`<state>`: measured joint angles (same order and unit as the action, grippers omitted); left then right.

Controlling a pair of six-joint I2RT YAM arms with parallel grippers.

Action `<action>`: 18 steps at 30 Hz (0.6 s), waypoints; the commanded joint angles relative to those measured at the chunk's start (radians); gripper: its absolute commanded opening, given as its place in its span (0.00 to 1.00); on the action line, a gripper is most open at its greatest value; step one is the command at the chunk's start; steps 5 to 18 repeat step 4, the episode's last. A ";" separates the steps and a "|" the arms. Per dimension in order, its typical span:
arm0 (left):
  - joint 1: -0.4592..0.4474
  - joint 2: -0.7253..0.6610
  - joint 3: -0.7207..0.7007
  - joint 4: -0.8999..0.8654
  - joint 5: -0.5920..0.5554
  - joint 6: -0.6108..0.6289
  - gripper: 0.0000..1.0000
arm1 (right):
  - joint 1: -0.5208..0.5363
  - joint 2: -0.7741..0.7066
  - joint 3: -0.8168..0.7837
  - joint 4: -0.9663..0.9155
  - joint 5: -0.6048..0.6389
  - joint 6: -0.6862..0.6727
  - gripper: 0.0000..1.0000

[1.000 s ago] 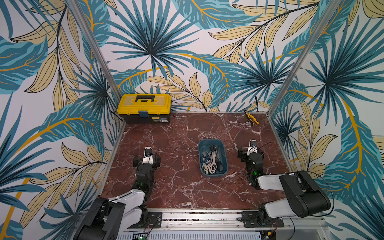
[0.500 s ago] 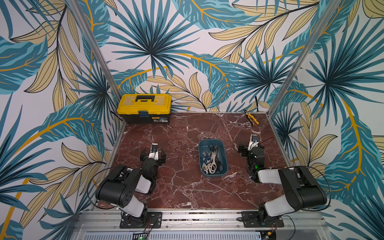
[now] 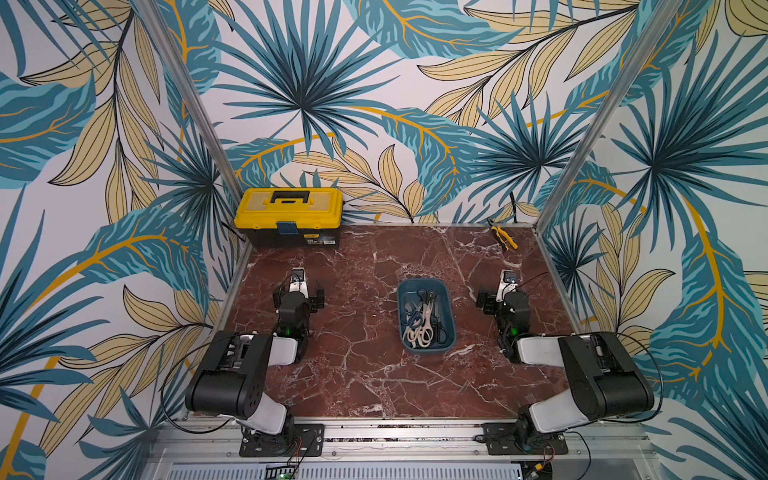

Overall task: Put the scissors into the storage box
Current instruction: Reset both arms

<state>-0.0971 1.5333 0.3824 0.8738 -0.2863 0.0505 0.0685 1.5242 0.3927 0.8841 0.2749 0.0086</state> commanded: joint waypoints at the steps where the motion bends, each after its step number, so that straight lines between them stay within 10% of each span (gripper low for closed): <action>1: 0.003 -0.011 0.013 -0.022 0.016 -0.014 1.00 | -0.007 -0.015 0.014 -0.025 -0.034 0.019 1.00; 18: 0.003 -0.012 0.013 -0.022 0.016 -0.014 1.00 | -0.007 -0.016 0.012 -0.024 -0.035 0.019 1.00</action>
